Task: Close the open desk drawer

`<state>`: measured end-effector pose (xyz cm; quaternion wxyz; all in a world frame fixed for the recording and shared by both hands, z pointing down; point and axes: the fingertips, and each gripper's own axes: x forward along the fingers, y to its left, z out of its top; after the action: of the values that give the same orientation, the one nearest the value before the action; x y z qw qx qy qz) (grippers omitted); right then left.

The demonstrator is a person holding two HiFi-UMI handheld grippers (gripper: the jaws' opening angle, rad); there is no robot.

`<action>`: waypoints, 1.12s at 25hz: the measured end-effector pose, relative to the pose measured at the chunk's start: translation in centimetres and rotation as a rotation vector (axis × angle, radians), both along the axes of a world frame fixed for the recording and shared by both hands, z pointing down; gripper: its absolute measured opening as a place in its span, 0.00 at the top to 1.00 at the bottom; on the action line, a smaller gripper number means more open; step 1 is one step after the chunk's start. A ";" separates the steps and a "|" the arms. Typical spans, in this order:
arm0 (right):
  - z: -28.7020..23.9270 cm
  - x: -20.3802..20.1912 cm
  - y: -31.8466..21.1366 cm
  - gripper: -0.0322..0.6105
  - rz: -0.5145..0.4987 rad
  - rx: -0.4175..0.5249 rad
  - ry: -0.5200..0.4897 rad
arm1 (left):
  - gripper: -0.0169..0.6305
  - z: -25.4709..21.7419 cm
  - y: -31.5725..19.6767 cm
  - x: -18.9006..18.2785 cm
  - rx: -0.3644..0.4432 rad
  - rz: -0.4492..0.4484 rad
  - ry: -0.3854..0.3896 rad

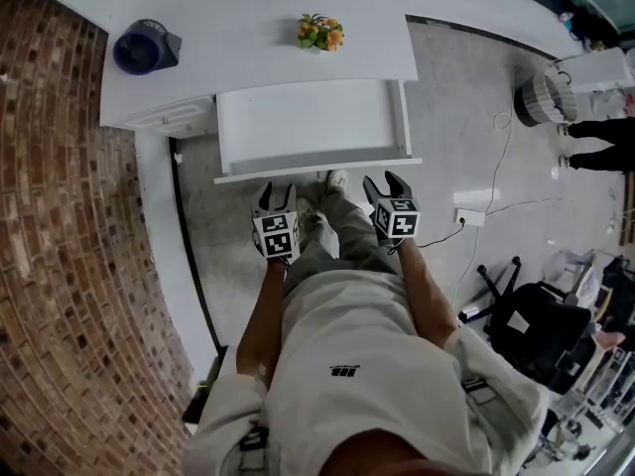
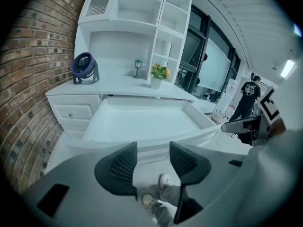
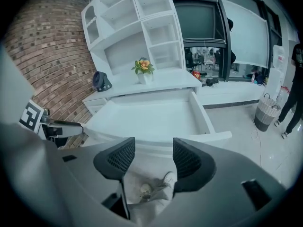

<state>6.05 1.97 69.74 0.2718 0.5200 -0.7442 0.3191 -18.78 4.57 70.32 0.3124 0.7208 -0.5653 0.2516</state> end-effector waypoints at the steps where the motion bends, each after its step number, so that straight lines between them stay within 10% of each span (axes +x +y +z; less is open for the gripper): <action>1: 0.4 0.0 -0.1 0.59 -0.001 -0.007 0.000 | 0.62 0.4 0.0 0.1 -0.010 -0.003 0.002; 28: 5.2 1.4 -2.6 0.54 0.038 -0.105 -0.005 | 0.60 4.0 -2.7 -1.0 -0.111 -0.122 0.015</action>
<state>7.43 -0.63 74.91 0.2906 0.5183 -0.7171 0.3643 -19.81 1.86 74.33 0.3709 0.6684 -0.5909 0.2578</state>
